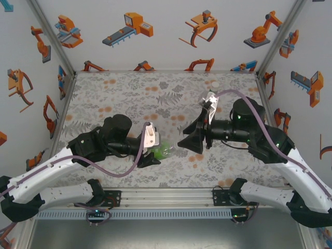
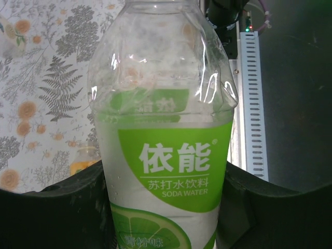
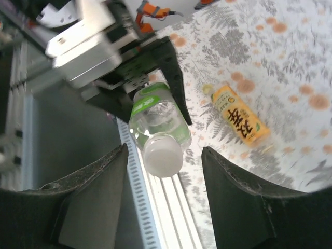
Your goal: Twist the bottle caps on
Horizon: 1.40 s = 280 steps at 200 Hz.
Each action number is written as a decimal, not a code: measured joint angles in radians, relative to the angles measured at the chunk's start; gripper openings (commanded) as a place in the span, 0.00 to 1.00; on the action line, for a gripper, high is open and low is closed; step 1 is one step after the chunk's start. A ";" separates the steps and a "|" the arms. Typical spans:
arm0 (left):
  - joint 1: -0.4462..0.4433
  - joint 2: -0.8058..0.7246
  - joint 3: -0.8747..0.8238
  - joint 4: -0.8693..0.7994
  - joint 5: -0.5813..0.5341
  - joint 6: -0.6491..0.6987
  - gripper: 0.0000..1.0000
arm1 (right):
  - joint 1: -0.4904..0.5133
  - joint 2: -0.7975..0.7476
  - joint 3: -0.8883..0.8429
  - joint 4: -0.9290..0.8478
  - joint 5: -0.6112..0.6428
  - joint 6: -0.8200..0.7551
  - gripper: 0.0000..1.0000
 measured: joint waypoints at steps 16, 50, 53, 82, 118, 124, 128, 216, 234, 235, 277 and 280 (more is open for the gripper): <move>-0.001 -0.002 0.000 0.000 0.016 0.000 0.00 | 0.000 0.001 0.033 -0.049 -0.074 -0.172 0.56; -0.001 -0.008 0.000 0.000 0.040 0.003 0.00 | 0.000 0.002 0.045 -0.105 -0.178 -0.407 0.56; -0.001 -0.009 0.000 0.000 0.042 0.003 0.00 | 0.000 0.002 0.044 -0.105 -0.183 -0.420 0.56; -0.001 -0.010 0.000 0.000 0.055 0.003 0.00 | 0.000 0.007 0.031 -0.099 -0.208 -0.491 0.55; -0.001 -0.011 0.000 0.000 0.060 0.003 0.00 | 0.000 0.021 0.016 -0.080 -0.218 -0.522 0.51; -0.001 -0.011 0.000 0.000 0.060 0.003 0.00 | 0.000 0.022 0.013 -0.080 -0.220 -0.524 0.51; -0.002 -0.011 0.000 0.000 0.060 0.003 0.00 | 0.000 0.022 0.010 -0.080 -0.222 -0.526 0.50; -0.002 -0.011 0.000 0.000 0.060 0.003 0.00 | 0.000 0.023 -0.027 -0.032 -0.236 -0.512 0.41; -0.002 -0.012 0.000 0.001 0.059 0.003 0.00 | 0.000 0.023 -0.027 -0.030 -0.239 -0.507 0.34; -0.002 -0.012 0.000 0.001 0.059 0.003 0.00 | 0.000 0.023 -0.027 -0.030 -0.240 -0.507 0.34; -0.002 -0.017 0.000 -0.005 0.055 0.003 0.00 | 0.000 0.018 -0.037 -0.015 -0.237 -0.486 0.14; -0.002 -0.017 0.000 -0.006 0.054 0.003 0.00 | 0.000 0.017 -0.039 -0.012 -0.235 -0.480 0.13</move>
